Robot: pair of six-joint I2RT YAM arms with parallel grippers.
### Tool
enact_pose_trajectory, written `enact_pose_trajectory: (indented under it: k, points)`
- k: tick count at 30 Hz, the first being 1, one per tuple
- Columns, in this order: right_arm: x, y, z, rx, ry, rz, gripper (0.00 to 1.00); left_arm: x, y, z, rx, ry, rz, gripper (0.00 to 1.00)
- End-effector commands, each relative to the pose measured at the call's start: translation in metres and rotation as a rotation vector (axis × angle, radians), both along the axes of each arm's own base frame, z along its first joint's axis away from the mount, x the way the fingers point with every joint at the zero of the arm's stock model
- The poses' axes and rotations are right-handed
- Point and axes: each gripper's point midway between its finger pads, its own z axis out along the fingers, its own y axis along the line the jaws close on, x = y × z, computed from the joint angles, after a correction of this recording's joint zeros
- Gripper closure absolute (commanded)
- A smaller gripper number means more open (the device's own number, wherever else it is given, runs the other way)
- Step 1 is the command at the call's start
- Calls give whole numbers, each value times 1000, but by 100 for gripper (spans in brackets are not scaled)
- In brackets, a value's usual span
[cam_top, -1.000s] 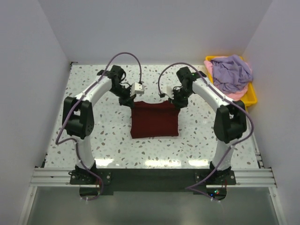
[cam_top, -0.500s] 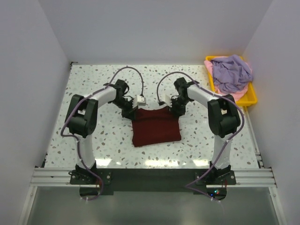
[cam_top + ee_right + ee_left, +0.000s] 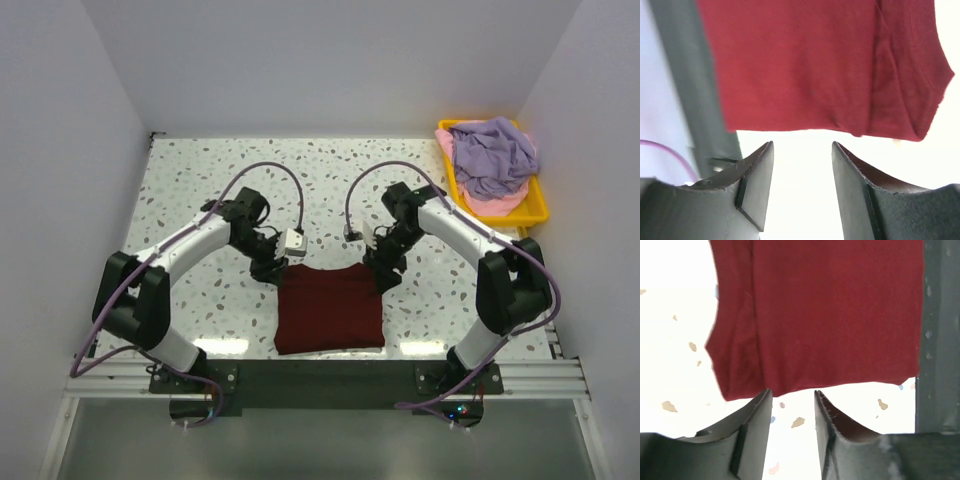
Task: Fold and stack the t-shirts
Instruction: Fold the tshirt
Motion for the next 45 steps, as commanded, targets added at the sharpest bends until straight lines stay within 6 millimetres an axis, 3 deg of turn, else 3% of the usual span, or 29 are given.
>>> enact_pose_trajectory:
  k: [1, 6, 12, 22, 30, 36, 43, 45]
  points:
    - [-7, 17, 34, 97, 139, -113, 47, 14, -18, 30, -83, -102, -40, 55]
    - [35, 42, 39, 159, 202, -263, 57, 31, -54, 41, -150, -155, -24, 51]
    - [79, 65, 33, 193, 235, -418, 67, 32, -96, 30, -190, -142, -9, 51]
    - [125, 73, 13, 204, 397, -697, 82, 33, -124, -4, -183, -62, 24, 51]
    - [133, 73, 4, 199, 410, -740, 95, 14, -128, -30, -129, 0, -10, 54]
    - [128, 69, 0, 181, 407, -721, 96, 17, -125, -40, -106, -22, -1, 56]
    - [124, 67, -2, 170, 400, -701, 97, 11, -122, -36, -101, -29, -34, 85]
    - [124, 67, -1, 175, 398, -699, 97, 8, -122, -33, -100, -27, -40, 89]
